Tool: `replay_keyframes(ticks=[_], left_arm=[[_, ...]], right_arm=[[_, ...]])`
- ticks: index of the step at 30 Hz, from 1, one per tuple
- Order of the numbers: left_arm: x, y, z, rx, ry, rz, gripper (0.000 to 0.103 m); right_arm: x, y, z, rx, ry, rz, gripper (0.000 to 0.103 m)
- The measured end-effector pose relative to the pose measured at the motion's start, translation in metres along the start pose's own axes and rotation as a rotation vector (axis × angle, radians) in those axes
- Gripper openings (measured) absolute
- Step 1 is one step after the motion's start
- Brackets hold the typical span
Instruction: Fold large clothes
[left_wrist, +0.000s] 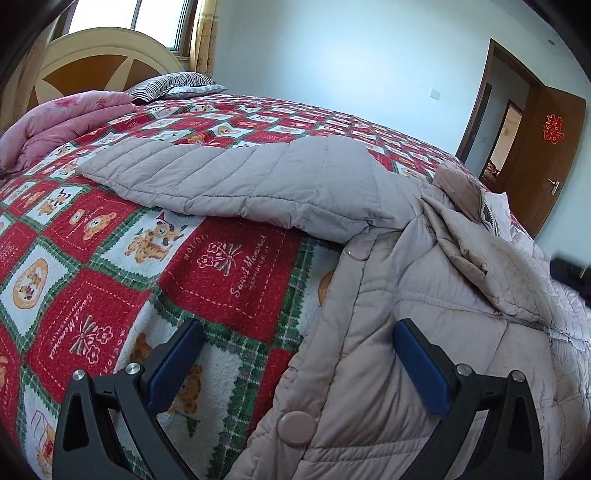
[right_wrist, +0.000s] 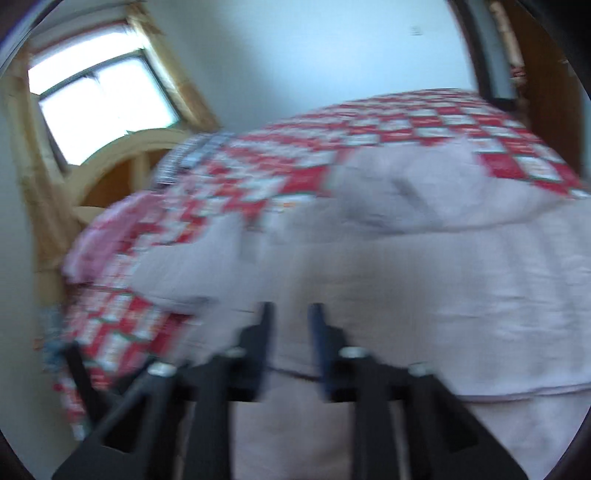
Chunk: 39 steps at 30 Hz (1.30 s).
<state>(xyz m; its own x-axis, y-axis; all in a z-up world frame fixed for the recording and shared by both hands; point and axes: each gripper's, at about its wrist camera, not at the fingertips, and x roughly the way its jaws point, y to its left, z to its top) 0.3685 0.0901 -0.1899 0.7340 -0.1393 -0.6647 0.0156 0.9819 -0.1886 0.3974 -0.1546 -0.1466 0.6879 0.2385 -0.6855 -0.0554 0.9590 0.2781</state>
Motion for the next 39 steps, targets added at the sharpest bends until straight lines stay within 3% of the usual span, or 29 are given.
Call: replay_keyframes(ticks=[4, 8, 12, 14, 16, 20, 25, 28, 31, 34, 39], left_arm=[[0.003, -0.009, 0.003, 0.033, 0.030, 0.046, 0.102], [-0.004, -0.027, 0.014, 0.109, 0.050, 0.067, 0.102], [-0.020, -0.063, 0.035, 0.142, 0.004, 0.029, 0.102], [-0.018, -0.089, 0.049, 0.171, 0.001, 0.013, 0.102], [-0.011, -0.106, 0.055, 0.192, 0.005, 0.026, 0.102], [0.016, -0.134, 0.056, 0.228, 0.029, 0.071, 0.102], [0.051, -0.144, 0.039, 0.276, 0.085, 0.167, 0.102], [0.056, -0.145, 0.037, 0.276, 0.091, 0.153, 0.102], [0.062, -0.142, 0.036, 0.260, 0.111, 0.132, 0.102], [0.066, -0.137, 0.038, 0.222, 0.131, 0.098, 0.102], [0.062, -0.134, 0.038, 0.189, 0.127, 0.064, 0.102]], right_arm=[[0.037, -0.014, -0.016, 0.054, 0.110, 0.007, 0.018], [0.052, -0.008, -0.018, 0.041, 0.086, -0.002, 0.018], [0.051, -0.002, -0.009, 0.016, 0.105, -0.014, 0.018], [0.028, -0.011, -0.002, 0.005, 0.044, 0.005, 0.018], [-0.004, -0.021, 0.009, -0.001, -0.059, -0.032, 0.018], [-0.045, -0.082, 0.026, 0.071, -0.145, -0.217, 0.018], [-0.031, -0.161, 0.011, 0.175, -0.049, -0.367, 0.017], [-0.011, -0.196, -0.011, 0.270, -0.042, -0.285, 0.012], [-0.010, -0.198, -0.010, 0.281, -0.082, -0.291, 0.012], [-0.004, -0.190, -0.006, 0.238, -0.077, -0.341, 0.012], [-0.006, -0.190, -0.012, 0.233, -0.083, -0.347, 0.012]])
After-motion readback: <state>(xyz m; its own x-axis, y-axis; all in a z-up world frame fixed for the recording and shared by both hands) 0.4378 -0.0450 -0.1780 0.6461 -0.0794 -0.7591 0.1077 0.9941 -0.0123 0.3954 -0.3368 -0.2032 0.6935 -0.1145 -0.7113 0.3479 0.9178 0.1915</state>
